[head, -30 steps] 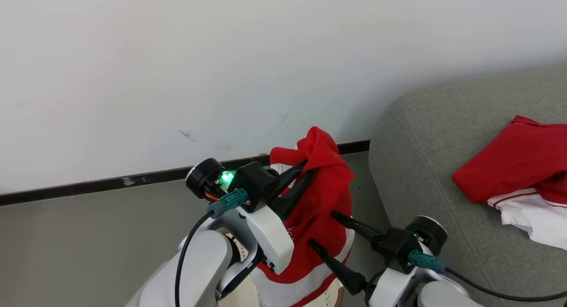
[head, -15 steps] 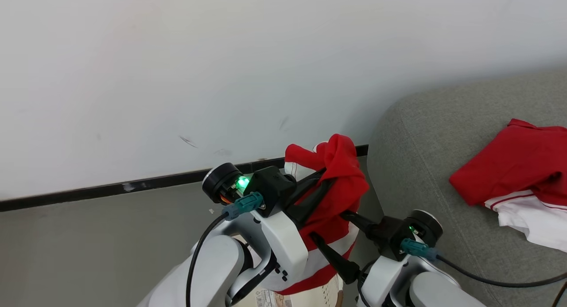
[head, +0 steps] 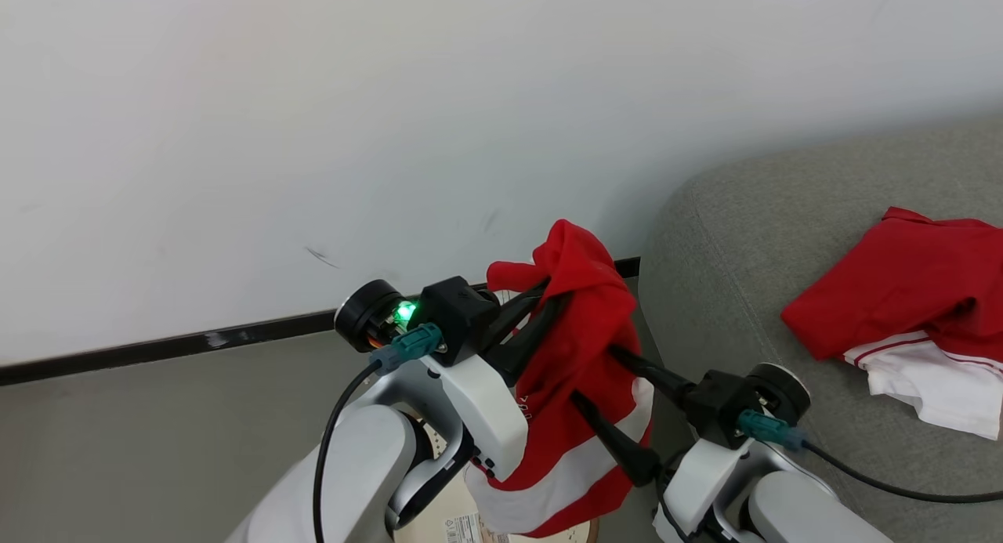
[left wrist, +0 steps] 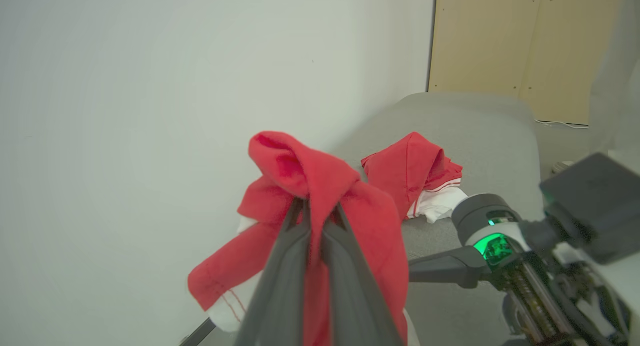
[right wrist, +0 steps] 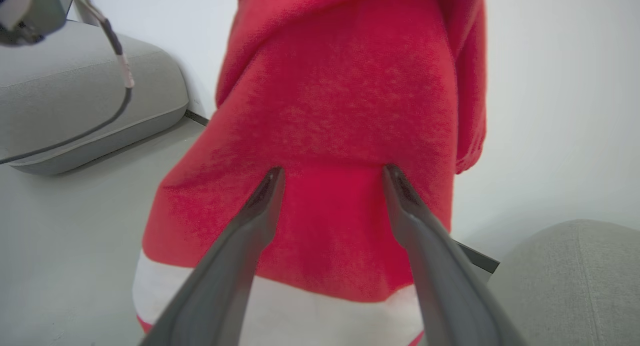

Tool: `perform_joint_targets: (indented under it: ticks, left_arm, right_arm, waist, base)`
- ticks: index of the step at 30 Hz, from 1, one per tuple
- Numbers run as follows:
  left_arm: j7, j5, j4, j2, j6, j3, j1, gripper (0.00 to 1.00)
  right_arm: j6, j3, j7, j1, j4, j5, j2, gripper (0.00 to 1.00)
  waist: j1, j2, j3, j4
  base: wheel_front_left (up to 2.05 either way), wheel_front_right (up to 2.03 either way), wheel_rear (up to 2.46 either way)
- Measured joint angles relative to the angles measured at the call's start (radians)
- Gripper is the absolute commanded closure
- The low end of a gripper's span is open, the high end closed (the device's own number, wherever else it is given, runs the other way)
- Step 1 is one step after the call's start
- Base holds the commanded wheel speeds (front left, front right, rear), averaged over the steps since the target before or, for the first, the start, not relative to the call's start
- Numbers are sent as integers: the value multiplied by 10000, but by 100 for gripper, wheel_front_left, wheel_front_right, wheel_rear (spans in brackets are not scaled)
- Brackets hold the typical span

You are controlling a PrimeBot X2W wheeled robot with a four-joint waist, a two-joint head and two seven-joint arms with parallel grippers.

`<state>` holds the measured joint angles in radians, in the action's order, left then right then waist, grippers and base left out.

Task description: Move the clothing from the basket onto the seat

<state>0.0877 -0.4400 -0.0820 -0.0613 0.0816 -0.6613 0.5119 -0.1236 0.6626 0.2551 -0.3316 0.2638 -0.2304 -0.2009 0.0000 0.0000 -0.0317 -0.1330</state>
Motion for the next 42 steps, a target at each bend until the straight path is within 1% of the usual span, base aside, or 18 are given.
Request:
perform_joint_targets:
  ticks: [5,12,20,28,37,42]
  left_arm:
    - [-12,-69,-73,-90,-127,219,-53,100]
    - [-63,-77,-230,-313,-322,499,-162,100]
    - [-182,-174,-380,-451,-443,757,-385,100]
    - [-290,-194,-617,-652,-662,1053,-584,100]
    - [-483,-253,-805,-769,-874,1333,-726,100]
    - [-535,-267,-907,-800,-895,1448,-730,100]
  right_arm:
    - [0,-506,0,195,-349,13,-151,0]
    - [0,-1532,0,783,-836,98,-362,0]
    - [0,-2623,0,1480,-1505,387,-485,0]
    - [0,-3797,0,2296,-2092,623,-508,0]
    - [0,-4529,0,3055,-2637,888,-464,0]
    - [0,-4801,0,3346,-2899,920,-401,0]
  waist:
    - [0,0,-22,-134]
    - [0,0,-58,-335]
    - [0,0,-81,-556]
    - [0,0,-52,-746]
    - [0,0,33,-830]
    - [0,0,95,-843]
  base:
    - [0,0,0]
    - [0,0,0]
    - [0,0,0]
    - [0,0,0]
    - [0,0,0]
    - [0,0,0]
